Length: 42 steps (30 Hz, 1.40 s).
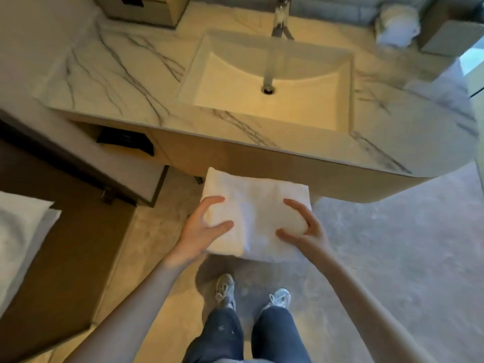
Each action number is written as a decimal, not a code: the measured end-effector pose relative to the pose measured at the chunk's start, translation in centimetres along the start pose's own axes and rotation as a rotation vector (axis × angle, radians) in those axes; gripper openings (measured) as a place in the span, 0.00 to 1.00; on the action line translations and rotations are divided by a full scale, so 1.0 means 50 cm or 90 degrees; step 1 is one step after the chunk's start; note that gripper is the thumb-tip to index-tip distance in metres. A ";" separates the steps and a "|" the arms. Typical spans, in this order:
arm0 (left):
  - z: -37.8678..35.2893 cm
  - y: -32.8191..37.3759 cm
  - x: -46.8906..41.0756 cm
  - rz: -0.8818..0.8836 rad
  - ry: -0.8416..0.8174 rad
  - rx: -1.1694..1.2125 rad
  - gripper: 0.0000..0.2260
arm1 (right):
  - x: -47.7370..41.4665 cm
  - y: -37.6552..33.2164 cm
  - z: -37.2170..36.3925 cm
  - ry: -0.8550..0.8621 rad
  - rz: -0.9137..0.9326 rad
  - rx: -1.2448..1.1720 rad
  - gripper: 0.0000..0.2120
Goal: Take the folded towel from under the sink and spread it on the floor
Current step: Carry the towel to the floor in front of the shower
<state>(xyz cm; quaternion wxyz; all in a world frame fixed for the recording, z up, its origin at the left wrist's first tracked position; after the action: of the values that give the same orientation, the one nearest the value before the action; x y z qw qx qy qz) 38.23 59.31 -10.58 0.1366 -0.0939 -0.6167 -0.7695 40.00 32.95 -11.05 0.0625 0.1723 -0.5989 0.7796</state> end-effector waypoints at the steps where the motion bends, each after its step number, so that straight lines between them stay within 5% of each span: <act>1: 0.019 0.038 0.010 -0.021 0.009 -0.012 0.22 | 0.010 -0.040 0.003 0.006 0.013 -0.004 0.32; 10: 0.179 0.189 0.087 -0.111 0.141 -0.042 0.22 | 0.022 -0.277 -0.054 -0.019 0.156 0.048 0.32; 23: 0.421 0.155 0.285 -0.090 0.494 -0.062 0.23 | -0.045 -0.469 -0.367 -0.355 0.356 0.114 0.29; 31: 0.314 0.093 0.464 0.041 0.753 0.008 0.23 | 0.001 -0.458 -0.459 -0.636 0.420 0.168 0.30; 42: 0.026 0.061 0.693 0.179 0.972 0.020 0.21 | 0.170 -0.344 -0.437 -0.901 0.426 0.229 0.30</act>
<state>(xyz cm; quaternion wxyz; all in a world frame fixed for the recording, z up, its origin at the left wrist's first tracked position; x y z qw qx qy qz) 6.46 56.68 3.36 0.6216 0.3867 -0.3445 -0.5877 33.07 57.63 2.70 -0.5979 0.4444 -0.3814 0.5473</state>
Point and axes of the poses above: each hand's wrist, its own x-axis away from the middle knuckle, its own z-axis out of the back of the hand, y = z × x, the point moved 6 cm from there along -x, towards the middle knuckle, and after that the axes turned 1 degree about y, right-handed, at the moved point
